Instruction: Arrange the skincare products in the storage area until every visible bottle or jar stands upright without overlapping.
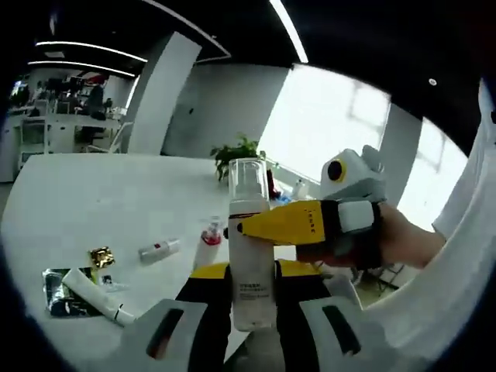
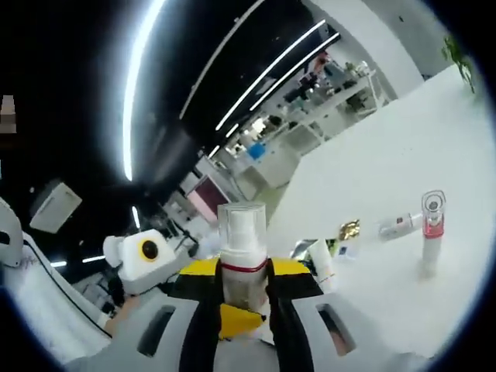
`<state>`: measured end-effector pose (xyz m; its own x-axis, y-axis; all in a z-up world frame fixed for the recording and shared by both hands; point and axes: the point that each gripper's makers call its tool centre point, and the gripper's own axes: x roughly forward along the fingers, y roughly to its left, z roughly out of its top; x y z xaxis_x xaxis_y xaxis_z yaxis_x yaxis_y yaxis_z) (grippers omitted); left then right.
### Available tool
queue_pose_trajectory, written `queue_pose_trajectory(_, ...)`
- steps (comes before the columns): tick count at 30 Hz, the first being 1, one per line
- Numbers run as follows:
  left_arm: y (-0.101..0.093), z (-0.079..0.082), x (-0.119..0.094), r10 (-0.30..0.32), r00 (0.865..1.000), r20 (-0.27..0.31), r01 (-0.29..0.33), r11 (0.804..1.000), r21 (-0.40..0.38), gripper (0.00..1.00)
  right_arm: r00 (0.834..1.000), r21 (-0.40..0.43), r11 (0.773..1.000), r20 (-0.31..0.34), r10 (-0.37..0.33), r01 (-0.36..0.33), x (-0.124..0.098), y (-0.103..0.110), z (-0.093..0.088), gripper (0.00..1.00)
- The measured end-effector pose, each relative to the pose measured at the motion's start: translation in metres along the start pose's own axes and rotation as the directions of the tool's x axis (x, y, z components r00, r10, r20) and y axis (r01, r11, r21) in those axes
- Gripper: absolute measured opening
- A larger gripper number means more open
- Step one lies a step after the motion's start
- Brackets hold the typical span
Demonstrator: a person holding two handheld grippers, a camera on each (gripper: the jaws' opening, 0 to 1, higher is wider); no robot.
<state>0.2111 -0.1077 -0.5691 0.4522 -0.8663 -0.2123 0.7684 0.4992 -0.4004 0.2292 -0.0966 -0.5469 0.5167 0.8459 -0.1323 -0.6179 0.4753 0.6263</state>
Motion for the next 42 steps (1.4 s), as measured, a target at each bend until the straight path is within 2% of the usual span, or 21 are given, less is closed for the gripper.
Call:
queue_pose_trajectory(4, -0.015, 0.009, -0.004, -0.101, 0.995, 0.027, 0.102, 0.994, -0.032, 0.17, 0.996, -0.065, 0.994, -0.023, 0.091, -0.092, -0.008, 0.016, 0.007, 0.24)
queue_pose_trajectory(6, -0.024, 0.014, -0.006, -0.157, 0.986, 0.048, 0.160, 0.985, -0.059, 0.17, 0.988, -0.074, 0.986, -0.019, 0.150, -0.151, -0.013, 0.027, 0.011, 0.24)
queue_pose_trajectory(9, -0.038, 0.022, -0.011, -0.255, 0.964, 0.073, 0.260, 0.962, -0.086, 0.17, 0.976, -0.093, 0.971, -0.016, 0.218, -0.219, -0.019, 0.039, 0.015, 0.23)
queue_pose_trajectory(12, -0.053, 0.022, -0.014, -0.334, 0.941, 0.059, 0.338, 0.938, -0.076, 0.17, 0.962, -0.116, 0.955, -0.032, 0.271, -0.273, -0.024, 0.052, 0.015, 0.23)
queue_pose_trajectory(15, -0.070, 0.026, -0.019, -0.427, 0.901, 0.073, 0.432, 0.896, -0.097, 0.17, 0.941, -0.138, 0.931, -0.041, 0.336, -0.338, -0.029, 0.068, 0.016, 0.22)
queue_pose_trajectory(16, -0.072, 0.026, -0.019, -0.437, 0.896, 0.077, 0.443, 0.891, -0.100, 0.17, 0.940, -0.139, 0.930, -0.040, 0.338, -0.341, -0.029, 0.069, 0.016, 0.22)
queue_pose_trajectory(17, -0.076, 0.028, -0.021, -0.465, 0.881, 0.090, 0.473, 0.873, -0.118, 0.17, 0.936, -0.141, 0.925, -0.040, 0.351, -0.353, -0.030, 0.072, 0.017, 0.22)
queue_pose_trajectory(21, -0.081, 0.033, -0.022, -0.513, 0.847, 0.139, 0.531, 0.830, -0.169, 0.17, 0.924, -0.121, 0.917, -0.012, 0.382, -0.381, -0.031, 0.080, 0.022, 0.21)
queue_pose_trajectory(24, -0.086, 0.040, -0.026, -0.567, 0.799, 0.202, 0.600, 0.772, -0.208, 0.17, 0.909, -0.113, 0.904, 0.020, 0.417, -0.412, -0.032, 0.088, 0.026, 0.22)
queue_pose_trajectory(26, -0.089, 0.042, -0.026, -0.586, 0.778, 0.227, 0.628, 0.738, -0.248, 0.17, 0.903, -0.093, 0.900, 0.030, 0.430, -0.425, -0.032, 0.090, 0.028, 0.22)
queue_pose_trajectory(28, -0.090, 0.041, -0.026, -0.584, 0.778, 0.231, 0.627, 0.739, -0.247, 0.17, 0.903, -0.095, 0.900, 0.031, 0.429, -0.424, -0.032, 0.090, 0.029, 0.22)
queue_pose_trajectory(31, -0.090, 0.043, -0.026, -0.579, 0.781, 0.235, 0.624, 0.738, -0.256, 0.17, 0.915, -0.081, 0.914, 0.040, 0.401, -0.397, -0.031, 0.087, 0.030, 0.21)
queue_pose_trajectory(33, -0.087, 0.041, -0.025, -0.568, 0.793, 0.220, 0.609, 0.753, -0.251, 0.17, 0.922, -0.082, 0.921, 0.043, 0.384, -0.380, -0.031, 0.083, 0.030, 0.21)
queue_pose_trajectory(37, -0.083, 0.040, -0.022, -0.554, 0.807, 0.202, 0.590, 0.768, -0.250, 0.17, 0.934, -0.069, 0.935, 0.052, 0.353, -0.349, -0.030, 0.076, 0.029, 0.20)
queue_pose_trajectory(42, -0.080, 0.040, -0.021, -0.544, 0.814, 0.206, 0.581, 0.777, -0.244, 0.17, 0.941, -0.080, 0.941, 0.050, 0.334, -0.329, -0.028, 0.074, 0.031, 0.20)
